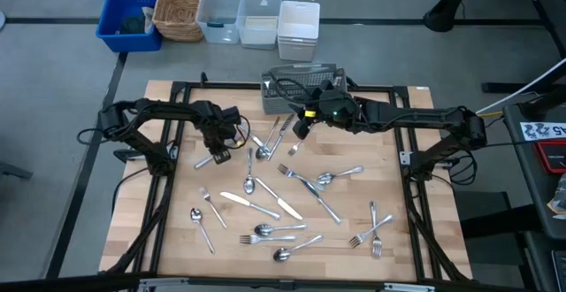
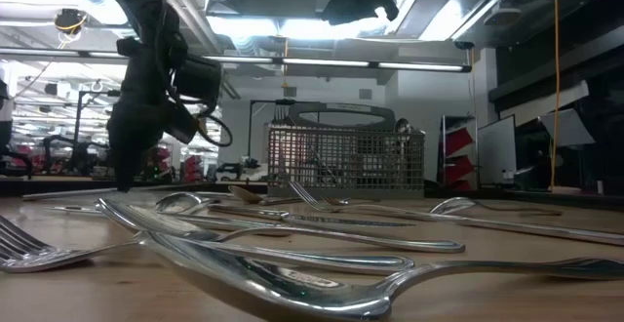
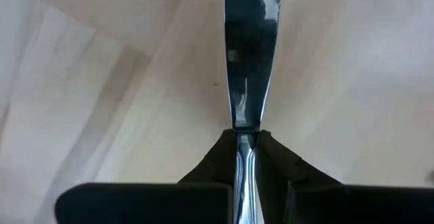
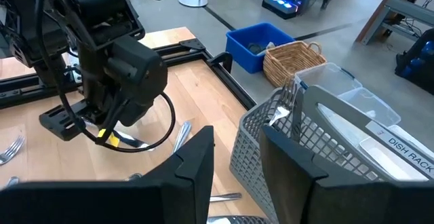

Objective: Sort silverware
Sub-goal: Put the silver knife into the dishwasher utensil holder

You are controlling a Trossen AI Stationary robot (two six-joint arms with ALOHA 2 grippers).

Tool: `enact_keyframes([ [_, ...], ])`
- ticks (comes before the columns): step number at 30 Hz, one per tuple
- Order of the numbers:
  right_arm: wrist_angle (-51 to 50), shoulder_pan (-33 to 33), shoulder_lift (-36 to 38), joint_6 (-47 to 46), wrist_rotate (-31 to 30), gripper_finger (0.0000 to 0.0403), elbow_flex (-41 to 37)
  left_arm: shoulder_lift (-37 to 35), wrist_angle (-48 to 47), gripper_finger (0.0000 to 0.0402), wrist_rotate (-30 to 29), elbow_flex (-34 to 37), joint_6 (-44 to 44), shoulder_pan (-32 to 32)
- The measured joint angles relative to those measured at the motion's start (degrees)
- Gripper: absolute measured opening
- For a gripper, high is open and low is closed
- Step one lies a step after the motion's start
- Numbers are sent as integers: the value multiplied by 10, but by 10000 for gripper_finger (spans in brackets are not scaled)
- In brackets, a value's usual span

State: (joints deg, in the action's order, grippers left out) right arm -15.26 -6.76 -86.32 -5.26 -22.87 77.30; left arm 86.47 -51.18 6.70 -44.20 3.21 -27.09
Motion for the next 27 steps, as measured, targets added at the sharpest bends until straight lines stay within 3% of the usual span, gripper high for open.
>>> enact_keyframes([
  [11,-5,0,25,1,-9,120,0,-10,-2,20,109,-65,12,0],
  [17,-24,0,73,1,-51,120,0,-15,21,25,138,-126,26,0],
  [22,-50,0,105,1,-86,120,0,-15,126,25,139,-167,59,0],
  [27,-86,0,123,0,-115,120,1,-15,322,27,137,-178,115,-1],
])
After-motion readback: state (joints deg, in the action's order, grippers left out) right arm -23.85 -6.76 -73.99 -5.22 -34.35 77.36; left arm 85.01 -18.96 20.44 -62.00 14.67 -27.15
